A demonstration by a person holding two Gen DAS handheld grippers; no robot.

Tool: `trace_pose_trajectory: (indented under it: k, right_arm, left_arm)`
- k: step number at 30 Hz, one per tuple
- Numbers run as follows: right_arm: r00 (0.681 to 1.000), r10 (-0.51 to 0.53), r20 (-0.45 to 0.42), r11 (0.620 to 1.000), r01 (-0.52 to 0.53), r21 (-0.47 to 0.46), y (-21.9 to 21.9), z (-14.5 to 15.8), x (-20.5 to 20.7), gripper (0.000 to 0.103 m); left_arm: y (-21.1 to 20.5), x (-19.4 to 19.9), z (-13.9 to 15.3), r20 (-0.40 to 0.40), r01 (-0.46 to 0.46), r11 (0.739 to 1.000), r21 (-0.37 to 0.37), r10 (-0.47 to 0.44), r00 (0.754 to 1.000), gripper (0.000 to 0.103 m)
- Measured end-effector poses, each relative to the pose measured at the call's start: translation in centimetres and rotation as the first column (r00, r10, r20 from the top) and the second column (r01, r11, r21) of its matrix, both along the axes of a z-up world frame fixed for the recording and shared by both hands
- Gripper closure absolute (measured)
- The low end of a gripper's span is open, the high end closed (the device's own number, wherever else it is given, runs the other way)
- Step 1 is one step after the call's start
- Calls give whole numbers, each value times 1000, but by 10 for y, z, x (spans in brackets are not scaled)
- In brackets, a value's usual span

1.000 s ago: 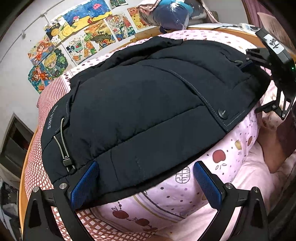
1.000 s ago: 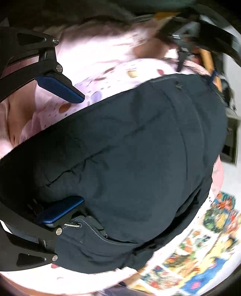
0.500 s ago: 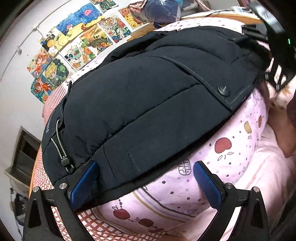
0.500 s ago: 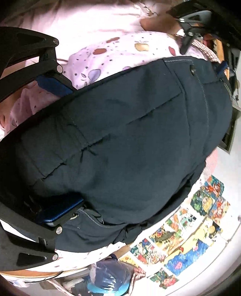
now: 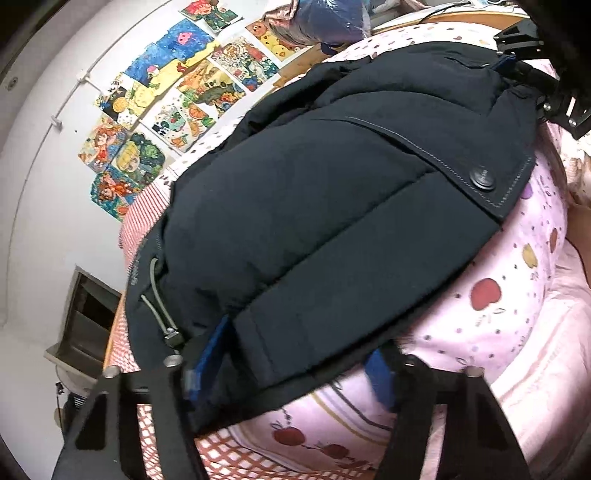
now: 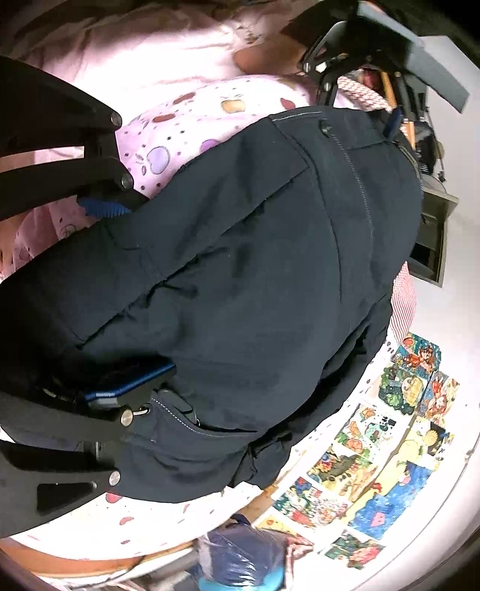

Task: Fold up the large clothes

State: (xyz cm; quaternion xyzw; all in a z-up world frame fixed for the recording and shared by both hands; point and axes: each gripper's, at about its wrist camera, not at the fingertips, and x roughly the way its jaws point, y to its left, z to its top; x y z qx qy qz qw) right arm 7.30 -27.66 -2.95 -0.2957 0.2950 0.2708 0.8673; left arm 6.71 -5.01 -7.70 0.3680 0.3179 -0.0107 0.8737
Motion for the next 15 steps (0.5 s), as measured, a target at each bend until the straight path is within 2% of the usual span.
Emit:
trace_pose_trajectory:
  k: [1, 2, 4, 5, 10, 15]
  right_arm:
    - [1000, 2, -7, 1000, -2, 9, -2, 2, 3, 50]
    - [1000, 6, -15, 1000, -6, 17, -5, 3, 6, 52]
    - [1000, 10, -19, 1000, -10, 23, -6, 5, 9, 62]
    - [1000, 12, -23, 999, -11, 30, -8, 6, 10, 64]
    - [999, 15, -40, 997, -13, 72, -10, 18, 19, 75]
    - [999, 8, -46, 993, -2, 116, -14, 32, 29, 77]
  left_arm:
    - [1, 1, 2, 3, -7, 1000, 1, 7, 1000, 54]
    - [2, 4, 4, 4, -13, 1000, -2, 13, 1000, 58]
    - [4, 6, 10, 5, -25, 1000, -17, 25, 1000, 69]
    - [5, 8, 13, 4, -25, 999, -27, 26, 1000, 72]
    - [9, 17, 32, 2, -29, 996, -87, 29, 1000, 82]
    - [13, 21, 45, -14, -31, 990, -140, 30, 999, 87]
